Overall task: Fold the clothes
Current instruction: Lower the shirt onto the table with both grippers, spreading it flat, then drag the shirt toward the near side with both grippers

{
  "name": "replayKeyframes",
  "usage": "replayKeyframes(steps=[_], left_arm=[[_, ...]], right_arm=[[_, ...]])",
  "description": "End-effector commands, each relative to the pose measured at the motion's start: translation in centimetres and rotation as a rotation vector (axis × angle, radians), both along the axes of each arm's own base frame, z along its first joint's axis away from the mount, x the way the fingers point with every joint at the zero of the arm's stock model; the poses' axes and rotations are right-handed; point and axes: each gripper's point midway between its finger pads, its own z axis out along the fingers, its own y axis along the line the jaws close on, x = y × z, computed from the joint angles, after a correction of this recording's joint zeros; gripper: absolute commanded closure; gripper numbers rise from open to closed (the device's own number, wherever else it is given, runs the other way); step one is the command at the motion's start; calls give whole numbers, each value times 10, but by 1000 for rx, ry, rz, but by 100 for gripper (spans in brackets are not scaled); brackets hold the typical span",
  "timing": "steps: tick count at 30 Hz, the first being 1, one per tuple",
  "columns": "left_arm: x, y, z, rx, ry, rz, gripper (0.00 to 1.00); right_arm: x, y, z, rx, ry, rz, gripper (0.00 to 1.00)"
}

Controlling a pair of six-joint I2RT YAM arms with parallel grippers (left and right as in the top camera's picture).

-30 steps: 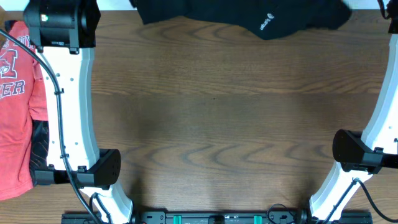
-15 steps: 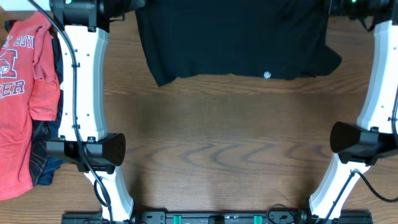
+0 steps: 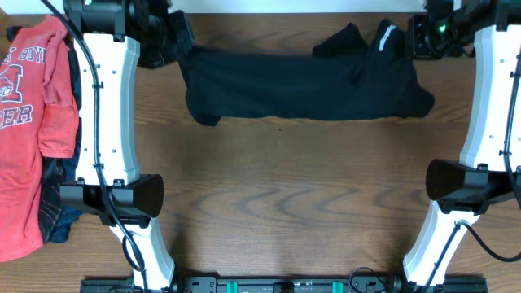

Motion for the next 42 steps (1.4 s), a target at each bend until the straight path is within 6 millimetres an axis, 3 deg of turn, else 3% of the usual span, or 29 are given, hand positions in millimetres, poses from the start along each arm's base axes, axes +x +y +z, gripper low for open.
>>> replayKeyframes(steps=[1, 6, 9, 17, 23, 34, 38, 42], left_arm=[[-12, -3, 8, -3, -4, -48, 94], [-25, -4, 21, 79, -35, -65, 94], [-37, -11, 28, 98, -42, -86, 94], [-58, -24, 23, 109, 24, -112, 94], [-61, -29, 19, 137, 39, -107, 94], [-69, -39, -26, 195, 62, -86, 94], [-97, -42, -55, 183, 39, -77, 94], [-131, -31, -92, 178, 73, -42, 94]], right_arm=[[-6, 6, 15, -2, -45, 40, 99], [-18, 9, 33, -9, -83, 46, 99], [-33, 11, 31, -15, -51, 35, 99], [-80, 10, -24, -20, 177, 49, 99], [-96, 8, -48, -25, 180, 42, 99], [-111, -11, -69, -13, 212, -20, 99], [-111, -11, -69, -13, 208, -19, 99], [-114, -9, -70, 1, 225, -19, 99]])
